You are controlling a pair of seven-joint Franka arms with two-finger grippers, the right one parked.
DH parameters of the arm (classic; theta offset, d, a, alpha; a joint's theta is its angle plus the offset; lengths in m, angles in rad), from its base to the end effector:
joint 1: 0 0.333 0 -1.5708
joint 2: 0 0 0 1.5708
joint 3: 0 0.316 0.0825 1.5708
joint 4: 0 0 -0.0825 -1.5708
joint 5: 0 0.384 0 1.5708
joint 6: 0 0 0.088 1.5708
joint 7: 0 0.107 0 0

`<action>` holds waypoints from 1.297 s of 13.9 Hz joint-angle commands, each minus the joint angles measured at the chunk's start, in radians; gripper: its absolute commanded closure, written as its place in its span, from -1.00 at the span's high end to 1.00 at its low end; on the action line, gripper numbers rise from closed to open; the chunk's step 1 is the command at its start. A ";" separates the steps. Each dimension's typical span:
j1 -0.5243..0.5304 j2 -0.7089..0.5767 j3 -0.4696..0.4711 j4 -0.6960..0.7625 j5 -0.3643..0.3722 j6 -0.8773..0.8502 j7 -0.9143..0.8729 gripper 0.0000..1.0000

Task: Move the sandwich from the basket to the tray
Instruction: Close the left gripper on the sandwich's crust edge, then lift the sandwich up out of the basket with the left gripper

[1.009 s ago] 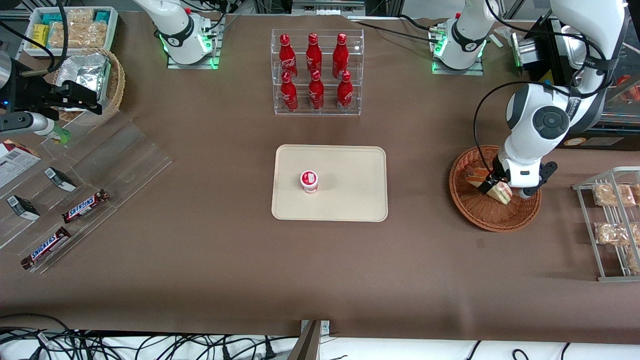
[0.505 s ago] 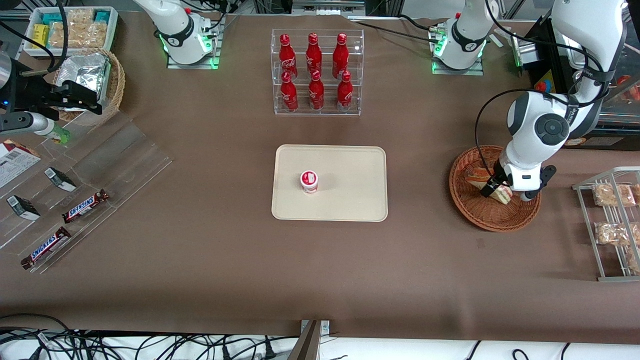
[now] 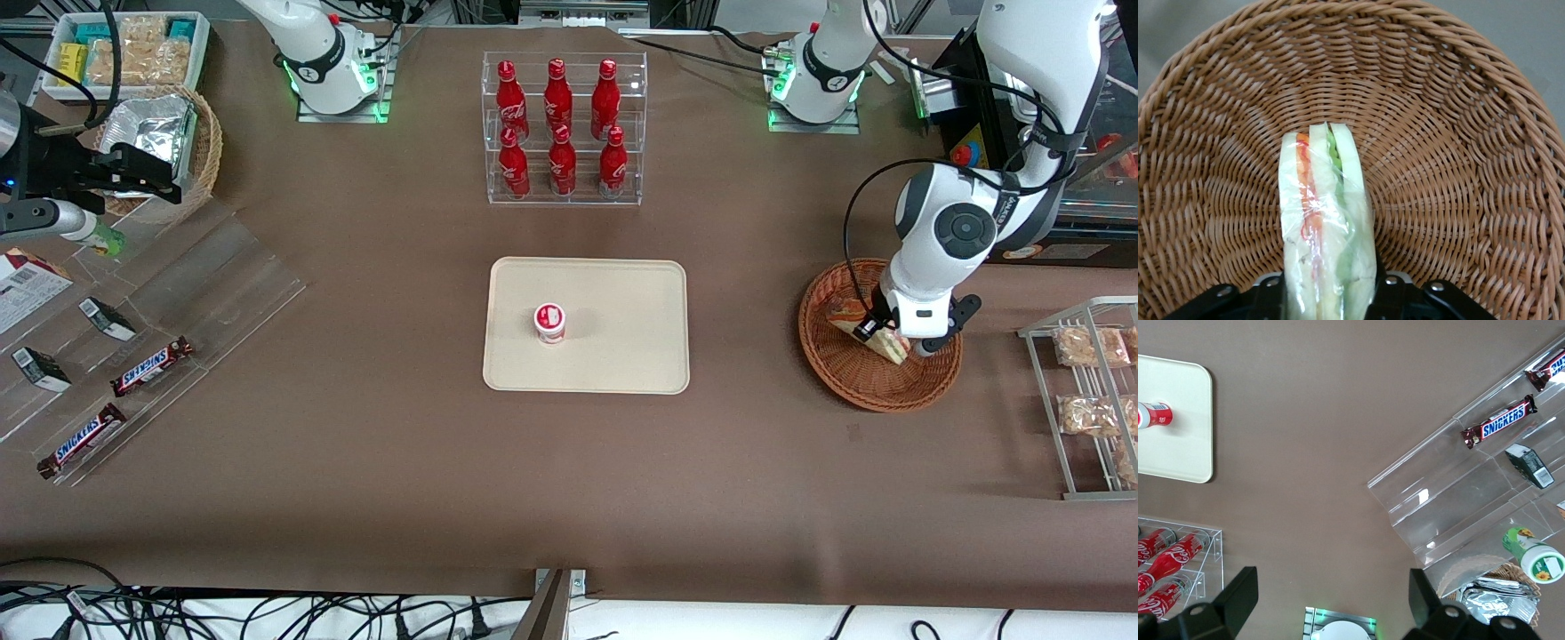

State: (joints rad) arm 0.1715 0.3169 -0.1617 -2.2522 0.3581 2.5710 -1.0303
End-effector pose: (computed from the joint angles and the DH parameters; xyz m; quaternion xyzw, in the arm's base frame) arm 0.5421 -0.0015 0.2246 -0.9286 -0.3640 -0.0406 0.0597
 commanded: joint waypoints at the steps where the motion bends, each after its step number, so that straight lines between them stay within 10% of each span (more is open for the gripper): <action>1: 0.002 -0.021 -0.005 -0.004 0.036 0.001 -0.011 -1.00; 11: -0.013 -0.045 -0.107 0.498 -0.134 -0.655 0.268 -1.00; 18: -0.122 -0.024 -0.108 0.663 -0.300 -0.735 0.564 -1.00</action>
State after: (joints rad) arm 0.1077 0.2587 -0.2740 -1.6448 0.0848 1.8647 -0.5277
